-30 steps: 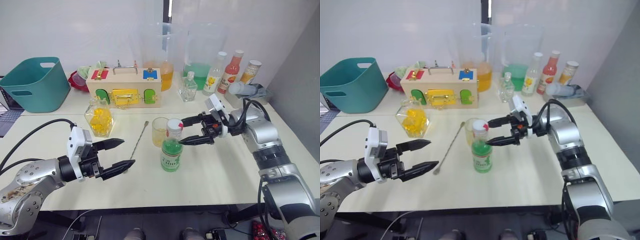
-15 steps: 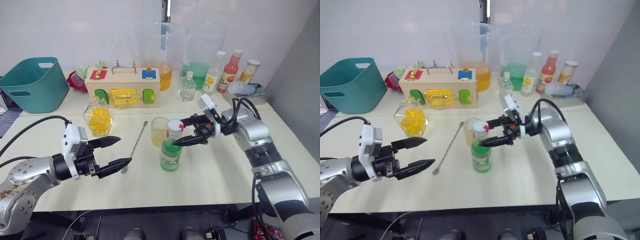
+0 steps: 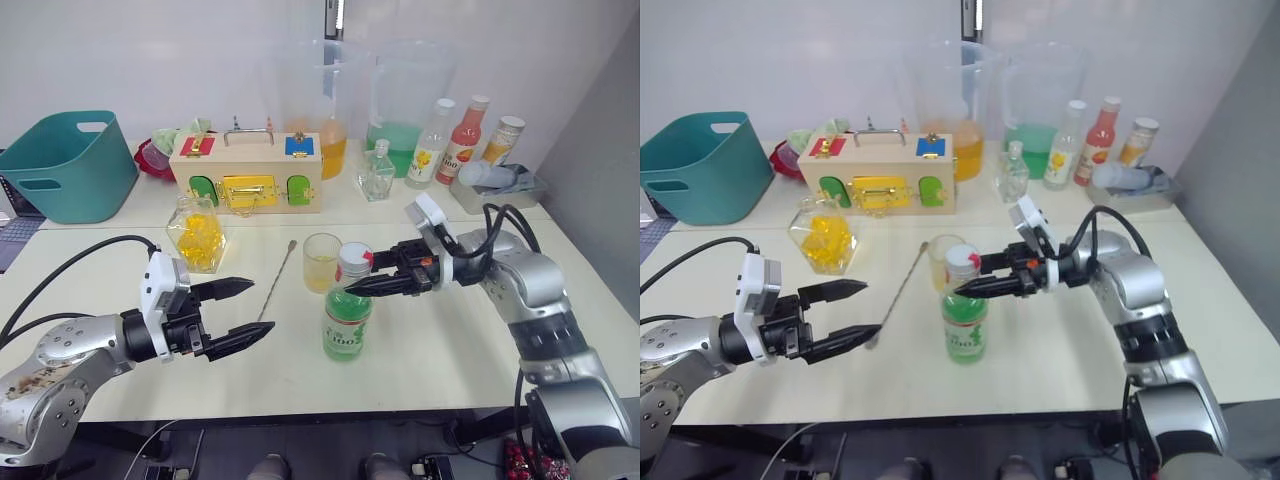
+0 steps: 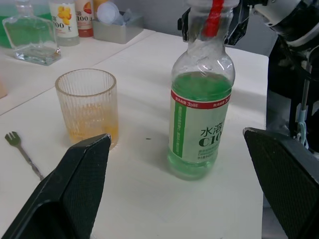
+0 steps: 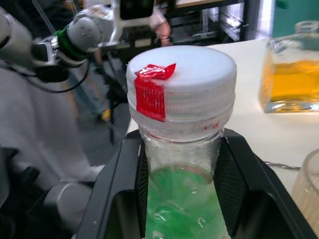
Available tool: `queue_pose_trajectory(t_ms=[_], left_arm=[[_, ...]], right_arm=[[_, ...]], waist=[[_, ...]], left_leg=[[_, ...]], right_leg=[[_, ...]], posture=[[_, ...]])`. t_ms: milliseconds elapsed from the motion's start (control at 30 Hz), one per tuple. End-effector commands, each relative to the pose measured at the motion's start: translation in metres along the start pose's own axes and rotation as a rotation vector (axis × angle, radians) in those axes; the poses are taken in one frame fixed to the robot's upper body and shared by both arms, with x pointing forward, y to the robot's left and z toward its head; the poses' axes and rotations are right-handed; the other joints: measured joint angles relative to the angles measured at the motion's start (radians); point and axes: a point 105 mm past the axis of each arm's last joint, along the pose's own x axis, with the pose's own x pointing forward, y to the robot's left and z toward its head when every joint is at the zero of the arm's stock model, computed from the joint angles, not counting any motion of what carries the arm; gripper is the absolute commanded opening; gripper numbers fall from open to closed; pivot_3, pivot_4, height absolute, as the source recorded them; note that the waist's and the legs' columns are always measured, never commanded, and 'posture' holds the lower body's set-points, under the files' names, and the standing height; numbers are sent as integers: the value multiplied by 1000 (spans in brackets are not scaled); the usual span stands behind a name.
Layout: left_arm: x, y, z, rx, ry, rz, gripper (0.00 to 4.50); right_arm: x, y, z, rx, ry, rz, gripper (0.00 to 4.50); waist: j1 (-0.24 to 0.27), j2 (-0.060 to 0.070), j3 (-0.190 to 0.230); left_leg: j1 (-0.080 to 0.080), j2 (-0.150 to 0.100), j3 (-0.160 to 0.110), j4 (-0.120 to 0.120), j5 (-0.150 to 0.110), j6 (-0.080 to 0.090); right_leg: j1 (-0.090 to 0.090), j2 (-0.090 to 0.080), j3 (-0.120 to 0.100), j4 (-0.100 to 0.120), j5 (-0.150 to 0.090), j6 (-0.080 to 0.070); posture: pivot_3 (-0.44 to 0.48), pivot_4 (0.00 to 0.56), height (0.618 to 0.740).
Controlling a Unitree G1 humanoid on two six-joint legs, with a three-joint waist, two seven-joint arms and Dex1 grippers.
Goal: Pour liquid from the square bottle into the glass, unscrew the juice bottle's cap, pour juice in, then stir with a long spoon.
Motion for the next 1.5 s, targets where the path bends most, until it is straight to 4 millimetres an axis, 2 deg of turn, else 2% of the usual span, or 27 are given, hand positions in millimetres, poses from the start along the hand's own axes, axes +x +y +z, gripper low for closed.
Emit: queue_pose_trajectory(t_ms=[33,267,567,700,767,967,1167,1233,1300,1400,1500], left_arm=[[0,0,5,14,-14,-24,4500],[6,1,5,6,-5,-89,4500],[7,6,6,16,3,-112,4500],[6,5,6,17,4,-114,4500],[6,5,6,13,4,-116,4500],[6,0,4,22,17,-165,4500],[4,0,11,17,3,-200,4500],[4,1,19,18,-29,-223,4500],[4,1,24,20,-51,-237,4500],[14,-1,27,38,-48,-304,4500],[25,-3,30,54,-45,-359,4500]], right_arm=[[3,10,29,-86,-83,-137,1292],[17,19,18,-82,-69,-291,1291],[27,24,-11,-27,-4,-295,1291],[27,24,-13,-22,4,-287,1291],[23,28,-11,-38,-3,-251,2343],[1,27,0,-44,17,-223,4418],[-26,37,11,-19,42,-160,4479],[-46,39,14,14,67,-175,4479],[-58,40,16,28,81,-187,4479],[-77,46,19,52,114,-225,4479],[-82,54,21,74,115,-233,4479]], waist=[[-1,0,0],[1,0,0],[-3,0,0],[-3,0,0],[-3,0,0],[-1,0,0],[2,0,0],[4,0,0],[6,0,0],[4,0,0],[4,-1,0]], left_leg=[[0,0,0,0,0,0],[2,0,0,1,1,-2],[3,1,0,1,1,-2],[4,1,0,1,1,-2],[4,2,0,1,1,-2],[4,2,1,1,1,-2],[4,2,1,1,1,-2],[4,2,1,1,1,-2],[4,2,1,1,1,-2],[4,2,2,1,1,-2],[4,3,3,1,1,-2]], right_leg=[[0,0,0,0,0,0],[2,1,0,1,0,0],[3,2,0,1,0,0],[3,3,0,1,0,0],[4,3,0,1,0,0],[4,3,0,0,0,0],[5,3,0,0,0,0],[5,3,0,-1,0,0],[5,3,-1,-1,0,0],[6,3,-1,-1,0,0],[6,3,-1,-1,0,0]], posture=[[0,150,740],[0,150,740],[0,150,740],[0,150,740],[0,150,740],[0,150,740],[0,150,740],[0,150,740],[0,150,740],[0,150,740],[0,150,740]])
